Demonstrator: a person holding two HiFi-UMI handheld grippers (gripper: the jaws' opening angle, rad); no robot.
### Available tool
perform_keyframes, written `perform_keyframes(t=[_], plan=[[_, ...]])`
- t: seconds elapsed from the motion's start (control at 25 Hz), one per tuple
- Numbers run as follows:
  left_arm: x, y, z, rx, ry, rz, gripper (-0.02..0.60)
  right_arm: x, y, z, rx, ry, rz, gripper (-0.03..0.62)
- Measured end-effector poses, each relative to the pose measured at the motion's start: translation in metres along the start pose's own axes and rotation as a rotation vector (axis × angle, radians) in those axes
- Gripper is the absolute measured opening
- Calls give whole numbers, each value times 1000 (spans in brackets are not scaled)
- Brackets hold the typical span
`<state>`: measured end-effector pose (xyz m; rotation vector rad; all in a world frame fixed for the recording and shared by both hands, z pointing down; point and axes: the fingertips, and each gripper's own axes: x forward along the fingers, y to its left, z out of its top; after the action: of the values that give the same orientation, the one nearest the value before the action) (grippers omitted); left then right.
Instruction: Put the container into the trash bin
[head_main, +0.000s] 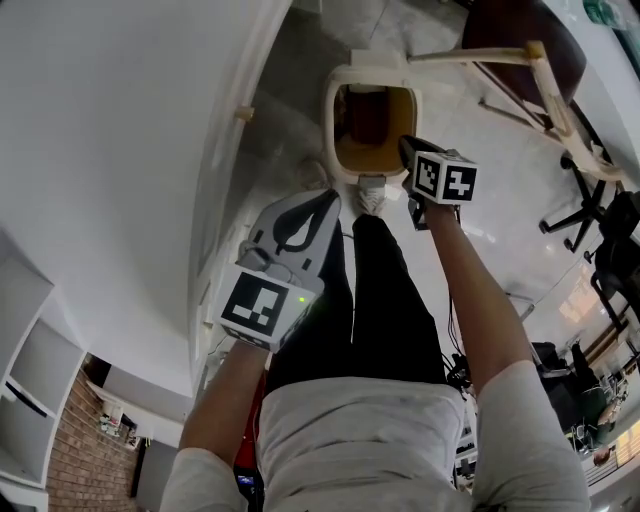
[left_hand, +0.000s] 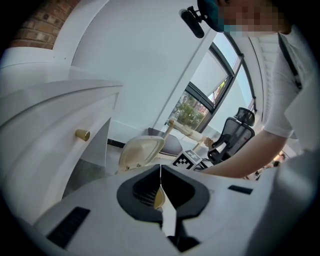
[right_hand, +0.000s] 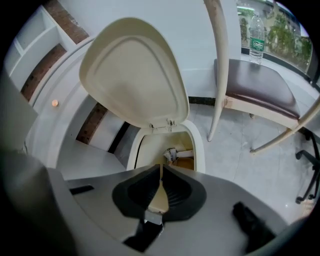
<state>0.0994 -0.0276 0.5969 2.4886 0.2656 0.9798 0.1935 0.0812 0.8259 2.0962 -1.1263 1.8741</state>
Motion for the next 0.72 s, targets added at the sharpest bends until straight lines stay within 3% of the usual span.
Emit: perform_keyframes(t=[0.48, 0.72], plan=[[-19, -5, 20, -4, -24, 74, 17, -55, 23, 23, -144, -53, 61, 37], [-33, -22, 46, 33, -51, 89, 17, -113, 46, 57, -200, -151, 114, 34]])
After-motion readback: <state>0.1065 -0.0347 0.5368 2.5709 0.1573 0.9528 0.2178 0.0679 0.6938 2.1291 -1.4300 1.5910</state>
